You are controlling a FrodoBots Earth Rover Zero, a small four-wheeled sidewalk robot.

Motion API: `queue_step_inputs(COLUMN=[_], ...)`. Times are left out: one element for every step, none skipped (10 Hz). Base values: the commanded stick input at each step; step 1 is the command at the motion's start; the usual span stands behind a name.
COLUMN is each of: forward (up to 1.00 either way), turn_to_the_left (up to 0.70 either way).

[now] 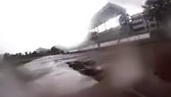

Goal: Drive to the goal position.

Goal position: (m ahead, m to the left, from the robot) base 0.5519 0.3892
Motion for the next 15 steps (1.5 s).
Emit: queue_step_inputs(forward=[0.45,0.45,0.45,0.45,0.45,0.45,0.45,0.45,0.45,0.45,0.45,0.45,0.45,0.45,0.45], turn_to_the_left=[0.0,0.0,0.0,0.0,0.0,0.0,0.0,0.02,0.11,0.2,0.27,0.27,0.27,0.27,0.27])
